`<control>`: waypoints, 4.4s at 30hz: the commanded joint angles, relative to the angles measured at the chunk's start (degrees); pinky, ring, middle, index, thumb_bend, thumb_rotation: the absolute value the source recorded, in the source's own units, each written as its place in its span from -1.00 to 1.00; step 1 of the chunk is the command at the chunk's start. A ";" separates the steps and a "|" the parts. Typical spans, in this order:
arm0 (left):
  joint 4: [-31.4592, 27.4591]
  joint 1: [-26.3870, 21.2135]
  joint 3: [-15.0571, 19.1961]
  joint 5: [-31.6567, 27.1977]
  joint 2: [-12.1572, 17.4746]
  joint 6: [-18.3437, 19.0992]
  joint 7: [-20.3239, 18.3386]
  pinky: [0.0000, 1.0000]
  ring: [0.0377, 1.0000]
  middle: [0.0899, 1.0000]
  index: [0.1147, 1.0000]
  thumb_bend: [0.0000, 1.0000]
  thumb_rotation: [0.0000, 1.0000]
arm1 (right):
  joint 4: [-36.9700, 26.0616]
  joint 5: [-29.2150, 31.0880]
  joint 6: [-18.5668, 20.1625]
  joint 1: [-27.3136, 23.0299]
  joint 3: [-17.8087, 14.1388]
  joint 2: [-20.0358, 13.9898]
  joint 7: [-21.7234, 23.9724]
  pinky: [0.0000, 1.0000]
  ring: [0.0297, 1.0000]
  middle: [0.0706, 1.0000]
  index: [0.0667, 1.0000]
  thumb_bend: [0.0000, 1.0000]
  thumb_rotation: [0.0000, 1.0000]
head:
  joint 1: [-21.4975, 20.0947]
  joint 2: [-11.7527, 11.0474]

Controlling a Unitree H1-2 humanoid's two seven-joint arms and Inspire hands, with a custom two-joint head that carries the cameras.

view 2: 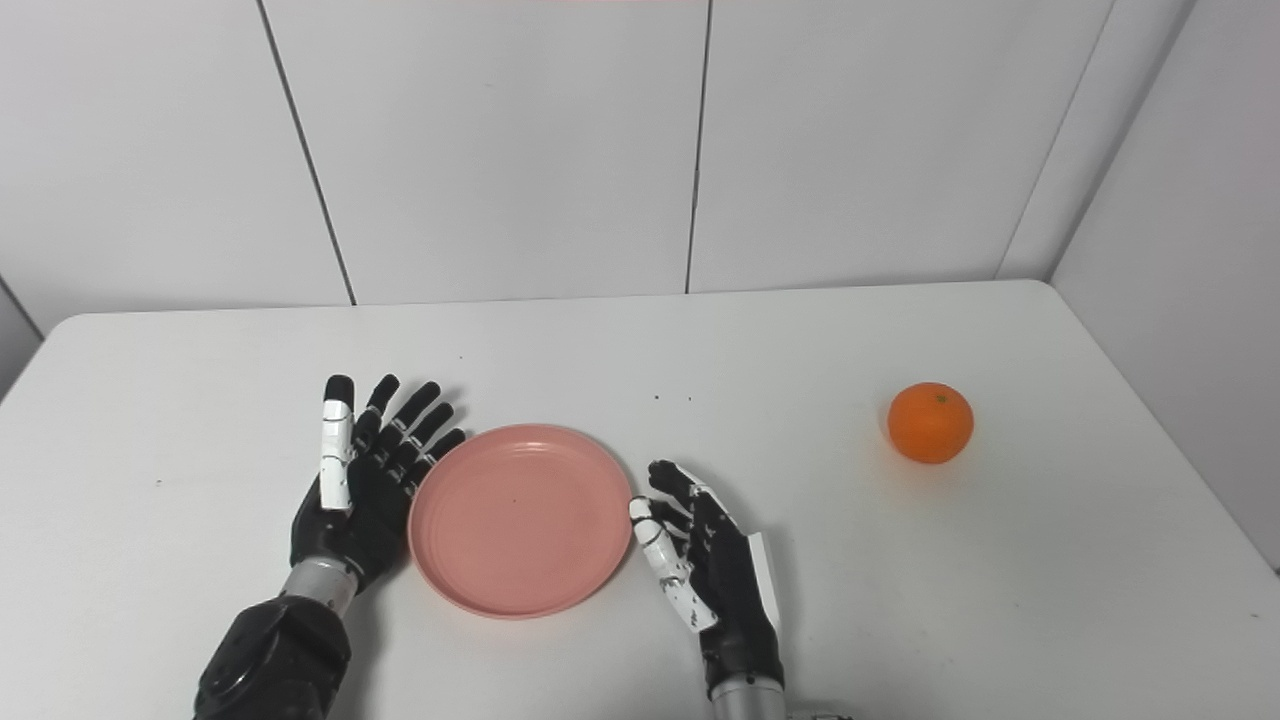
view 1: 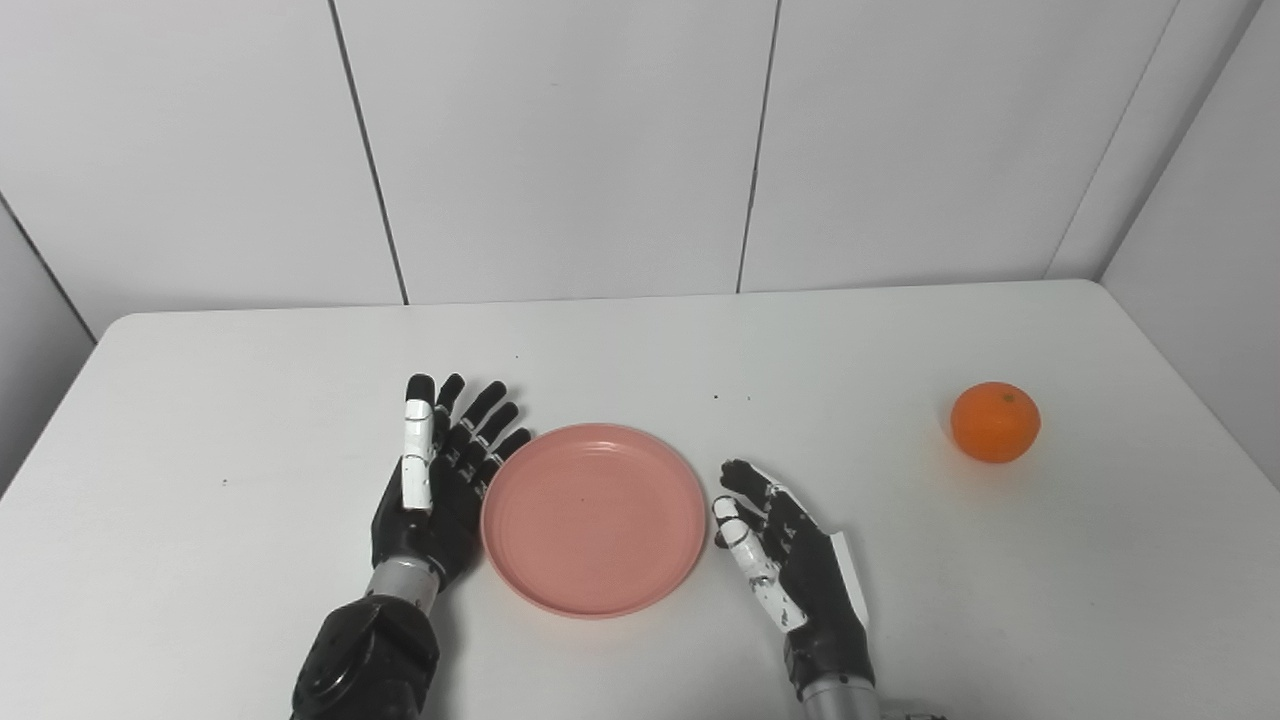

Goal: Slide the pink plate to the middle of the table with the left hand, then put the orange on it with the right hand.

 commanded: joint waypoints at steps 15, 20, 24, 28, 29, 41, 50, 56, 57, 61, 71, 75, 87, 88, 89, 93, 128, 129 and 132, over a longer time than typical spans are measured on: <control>3.98 0.04 0.52 -0.03 -0.72 -0.81 -0.43 0.71 0.77 0.73 0.98 0.61 0.59 | -9.17 -12.84 0.22 -7.07 -4.20 -3.52 -2.53 0.76 0.73 0.72 0.67 0.51 0.80 | -1.05 -1.40; 4.27 0.02 0.41 -0.02 -1.03 -1.34 -0.73 0.72 0.78 0.71 0.99 0.60 0.60 | -9.24 -13.77 1.10 -10.26 -6.84 -6.37 -1.52 0.76 0.74 0.74 0.67 0.49 0.80 | -0.83 -1.51; 4.72 -0.06 0.43 0.03 -1.35 -1.45 -0.62 0.73 0.77 0.69 0.98 0.61 0.59 | -8.18 -15.71 1.24 -12.68 -7.97 -10.06 -0.68 0.72 0.74 0.73 0.67 0.45 0.84 | -0.61 -1.62; 4.98 -0.03 0.43 0.12 -1.53 -1.61 -0.46 0.73 0.75 0.70 0.98 0.61 0.59 | -7.11 -15.53 1.10 -14.95 -9.23 -13.57 0.61 0.67 0.72 0.73 0.69 0.42 0.77 | -0.44 -1.84; 4.96 -0.01 0.42 0.15 -1.51 -1.52 -0.42 0.72 0.75 0.71 0.98 0.62 0.59 | -7.02 -16.18 1.25 -15.52 -9.40 -14.55 0.91 0.64 0.70 0.72 0.71 0.45 0.78 | -0.44 -1.84; 6.16 -0.37 0.93 -1.34 -1.35 -0.81 -0.56 0.75 0.73 0.68 0.97 0.61 0.59 | -3.43 -24.14 3.55 -24.02 -11.30 -28.53 5.70 0.60 0.61 0.61 0.60 0.66 0.80 | -1.22 -2.63; 6.43 -0.32 0.59 -1.54 -1.57 -0.81 -0.78 0.66 0.70 0.67 0.97 0.59 0.60 | 4.00 -40.61 0.32 -25.93 -6.69 -39.98 5.89 0.59 0.51 0.49 0.50 0.66 0.78 | -0.31 -2.14; 5.50 0.04 0.56 -1.07 -1.89 -0.26 0.29 0.62 0.73 0.69 0.95 0.62 0.58 | 8.17 -42.01 0.17 -26.28 -6.59 -41.81 4.54 0.57 0.48 0.47 0.47 0.63 0.68 | 0.54 -1.58; 5.37 0.12 0.54 -1.07 -1.90 -0.19 0.30 0.61 0.74 0.70 0.95 0.63 0.58 | 8.52 -41.85 0.07 -26.31 -6.70 -41.90 4.37 0.57 0.47 0.47 0.47 0.63 0.66 | 0.54 -1.58; 5.61 0.06 0.51 -1.12 -1.72 -0.54 -0.02 0.63 0.75 0.71 0.97 0.62 0.59 | 11.06 -41.15 0.42 -26.93 -6.90 -42.13 4.30 0.55 0.46 0.46 0.47 0.62 0.69 | 0.54 -1.58; 5.93 -0.21 0.70 -1.01 -1.96 -0.62 0.38 0.61 0.78 0.76 0.98 0.62 0.59 | 15.92 -40.32 0.28 -27.82 -5.62 -42.50 4.51 0.48 0.42 0.43 0.46 0.63 0.72 | 0.42 -1.50; 5.94 -0.17 0.74 -0.96 -1.83 -0.65 0.30 0.62 0.78 0.76 0.99 0.62 0.59 | 16.81 -39.69 1.52 -27.62 -5.42 -41.79 5.27 0.51 0.43 0.45 0.47 0.63 0.73 | 0.61 -1.65; 5.68 -0.47 0.71 -0.99 -1.23 0.10 0.22 0.69 0.79 0.77 0.98 0.59 0.61 | 18.70 -39.33 4.31 -28.09 -4.23 -39.98 7.77 0.50 0.45 0.46 0.46 0.63 0.68 | 0.49 -1.56; 5.67 -0.52 0.62 -0.87 -1.14 0.11 0.19 0.70 0.80 0.77 0.99 0.58 0.61 | 18.56 -39.35 4.57 -28.05 -4.14 -39.91 8.15 0.51 0.45 0.47 0.47 0.62 0.68 | 0.49 -1.56; 5.67 -0.55 0.56 -0.80 -1.08 0.10 0.18 0.70 0.80 0.77 0.99 0.58 0.61 | 18.47 -39.38 4.74 -28.03 -4.08 -39.87 8.39 0.51 0.45 0.47 0.47 0.62 0.69 | 0.49 -1.56; 6.04 -0.89 0.61 -0.90 -0.94 -0.13 0.01 0.76 0.81 0.77 0.99 0.58 0.60 | 18.58 -39.72 5.03 -27.41 -3.91 -39.65 8.60 0.50 0.44 0.46 0.46 0.62 0.67 | 0.49 -1.56; 4.52 0.01 0.24 -0.38 -0.91 0.52 1.05 0.65 0.77 0.72 0.94 0.58 0.60 | 28.81 -38.64 4.06 -25.98 -1.53 -42.22 6.71 0.39 0.37 0.42 0.42 0.57 0.53 | 1.98 -2.36; 4.43 0.04 0.23 -0.44 -0.92 0.59 1.03 0.66 0.77 0.73 0.95 0.57 0.60 | 29.22 -38.34 4.23 -26.14 -1.27 -42.09 6.79 0.32 0.35 0.41 0.41 0.58 0.54 | 1.98 -2.25; 4.22 0.25 0.06 -0.40 -0.89 0.57 0.86 0.69 0.78 0.75 0.97 0.55 0.63 | 29.96 -37.52 4.39 -26.21 -0.88 -41.80 6.18 0.08 0.19 0.23 0.21 0.58 0.51 | 2.32 -2.31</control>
